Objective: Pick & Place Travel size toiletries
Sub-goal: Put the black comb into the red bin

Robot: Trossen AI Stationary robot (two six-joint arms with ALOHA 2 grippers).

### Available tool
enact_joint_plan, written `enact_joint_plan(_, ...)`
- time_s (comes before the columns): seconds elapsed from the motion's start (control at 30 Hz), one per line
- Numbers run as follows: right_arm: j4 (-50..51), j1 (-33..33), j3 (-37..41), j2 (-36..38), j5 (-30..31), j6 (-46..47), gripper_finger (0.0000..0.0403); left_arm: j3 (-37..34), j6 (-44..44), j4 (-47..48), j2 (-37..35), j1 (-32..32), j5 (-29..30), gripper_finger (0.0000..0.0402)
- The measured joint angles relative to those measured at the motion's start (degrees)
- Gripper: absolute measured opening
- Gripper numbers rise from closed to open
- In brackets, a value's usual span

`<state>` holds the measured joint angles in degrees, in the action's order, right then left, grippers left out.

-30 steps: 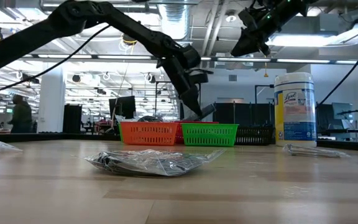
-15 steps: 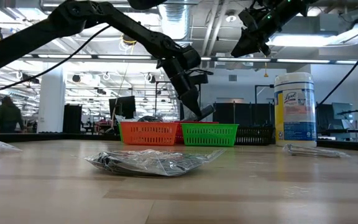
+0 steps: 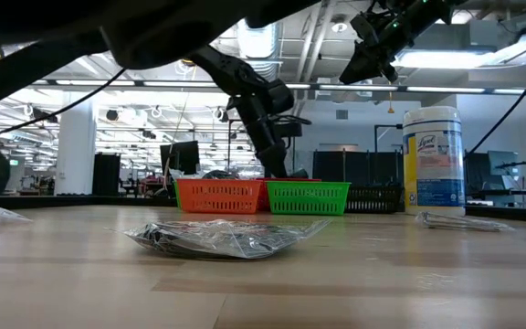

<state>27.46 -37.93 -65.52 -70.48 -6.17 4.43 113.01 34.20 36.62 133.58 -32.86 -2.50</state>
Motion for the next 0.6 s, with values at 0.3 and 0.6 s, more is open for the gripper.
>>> enact_joint_plan(0.3,-0.01,0.00,0.00,0.00,0.00,0.01,0.0055,0.00,0.04,-0.81,0.00,-0.15,1.10,0.0044)
enact_joint_plan(0.6,0.01,0.00,0.00,0.00,0.00,-0.42,0.0055,-0.04,0.04,-1.67,-1.39,0.00,5.79,0.0104)
